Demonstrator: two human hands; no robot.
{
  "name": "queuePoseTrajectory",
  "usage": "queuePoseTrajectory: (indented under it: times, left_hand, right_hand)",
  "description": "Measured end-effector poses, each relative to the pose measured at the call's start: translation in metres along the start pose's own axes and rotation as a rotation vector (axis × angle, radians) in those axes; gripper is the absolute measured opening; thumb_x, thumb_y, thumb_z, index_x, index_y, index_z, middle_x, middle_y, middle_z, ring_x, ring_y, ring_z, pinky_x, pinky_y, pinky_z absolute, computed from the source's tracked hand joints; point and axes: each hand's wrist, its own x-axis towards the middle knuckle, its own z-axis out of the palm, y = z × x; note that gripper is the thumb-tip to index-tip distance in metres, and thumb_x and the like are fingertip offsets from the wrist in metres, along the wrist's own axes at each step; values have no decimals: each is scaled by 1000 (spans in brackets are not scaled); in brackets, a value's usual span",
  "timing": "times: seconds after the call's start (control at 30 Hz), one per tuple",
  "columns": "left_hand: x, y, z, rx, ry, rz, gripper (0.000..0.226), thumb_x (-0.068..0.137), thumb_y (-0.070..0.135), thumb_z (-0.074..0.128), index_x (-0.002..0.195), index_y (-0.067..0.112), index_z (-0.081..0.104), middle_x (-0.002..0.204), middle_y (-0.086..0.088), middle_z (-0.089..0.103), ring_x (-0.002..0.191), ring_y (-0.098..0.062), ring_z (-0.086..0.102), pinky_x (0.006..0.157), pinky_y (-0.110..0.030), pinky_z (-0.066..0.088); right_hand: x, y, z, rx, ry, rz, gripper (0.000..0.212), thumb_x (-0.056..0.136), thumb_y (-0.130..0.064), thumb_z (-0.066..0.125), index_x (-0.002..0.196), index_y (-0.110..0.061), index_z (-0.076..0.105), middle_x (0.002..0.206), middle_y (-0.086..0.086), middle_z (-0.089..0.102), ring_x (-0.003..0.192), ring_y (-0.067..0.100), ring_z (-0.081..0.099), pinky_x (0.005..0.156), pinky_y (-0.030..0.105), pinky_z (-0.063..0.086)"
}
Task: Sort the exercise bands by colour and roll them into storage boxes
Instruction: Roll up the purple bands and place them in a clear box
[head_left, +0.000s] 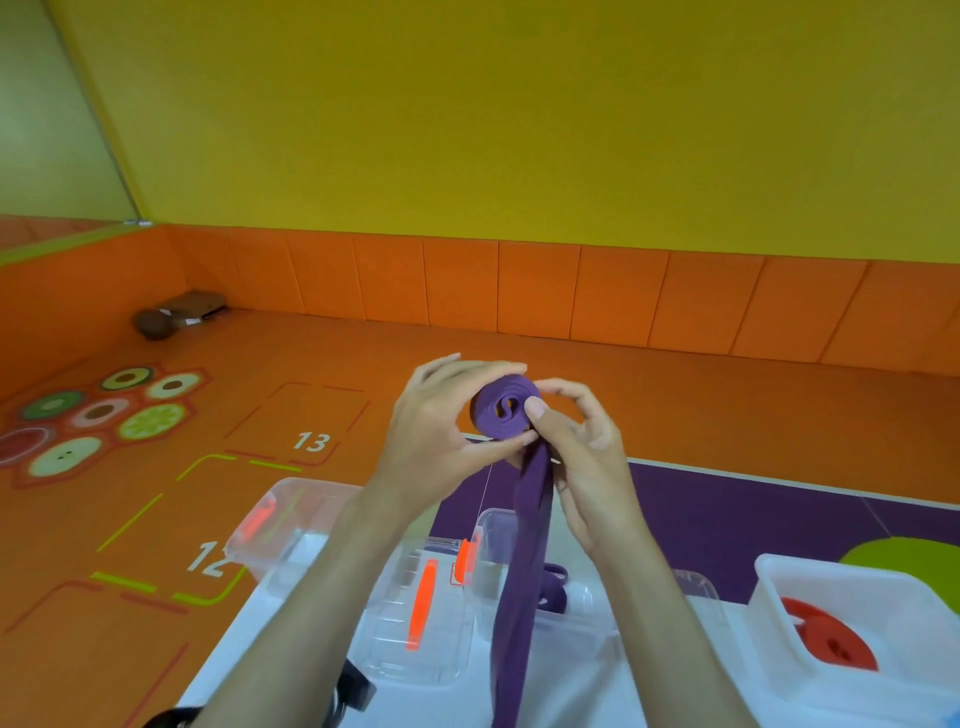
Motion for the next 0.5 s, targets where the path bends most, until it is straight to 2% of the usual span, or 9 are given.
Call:
queuePoseTrajectory:
  times: [0.1, 0.17, 0.23, 0.3, 0.4, 0.5]
  left_hand:
    - [-6, 6, 5, 1, 56, -39, 61, 82, 50, 86, 133, 21, 70, 126, 13, 72, 119, -4, 62, 109, -30, 42]
    - [-10, 9, 2, -137, -68, -129, 73, 78, 46, 90, 142, 22, 64, 133, 15, 69, 123, -3, 61, 107, -26, 46]
    - [-10, 8, -7, -324, -269, -228, 82, 78, 35, 93, 150, 23, 55, 143, 15, 63, 132, -6, 59, 110, -22, 46]
    - [-8, 2, -15, -422, -393, -283, 79, 82, 24, 90, 152, 24, 53, 142, 13, 63, 130, -9, 62, 109, -23, 49]
    - [-3, -2, -20, -431, -338, -285, 71, 76, 14, 93, 140, 24, 63, 129, 10, 72, 113, -11, 72, 99, -28, 58]
    - [1, 4, -21, -357, -200, -178, 69, 72, 20, 96, 135, 20, 67, 127, 11, 72, 108, -8, 73, 93, -23, 59]
  right_hand:
    - [-3, 9, 3, 16, 41, -18, 18, 87, -23, 76, 104, -16, 72, 97, 36, 71, 79, 37, 66, 68, 42, 64]
    - [-1, 9, -3, -32, 75, -61, 14, 86, -21, 77, 97, -14, 74, 90, 34, 73, 73, 36, 69, 66, 43, 63]
    - [2, 7, -11, -83, 77, -94, 12, 89, -16, 76, 98, -8, 73, 88, 28, 76, 70, 38, 73, 65, 41, 63]
    - [2, 4, -16, -114, 60, -98, 12, 91, -10, 74, 100, -2, 72, 87, 26, 77, 69, 37, 75, 64, 39, 63]
    - [4, 0, -15, -122, 9, -69, 16, 92, -7, 72, 104, 4, 72, 90, 22, 78, 72, 31, 76, 63, 38, 64]
    - [6, -5, -7, -47, -24, -55, 24, 97, -11, 67, 116, 2, 72, 103, 17, 78, 86, 27, 76, 68, 37, 65]
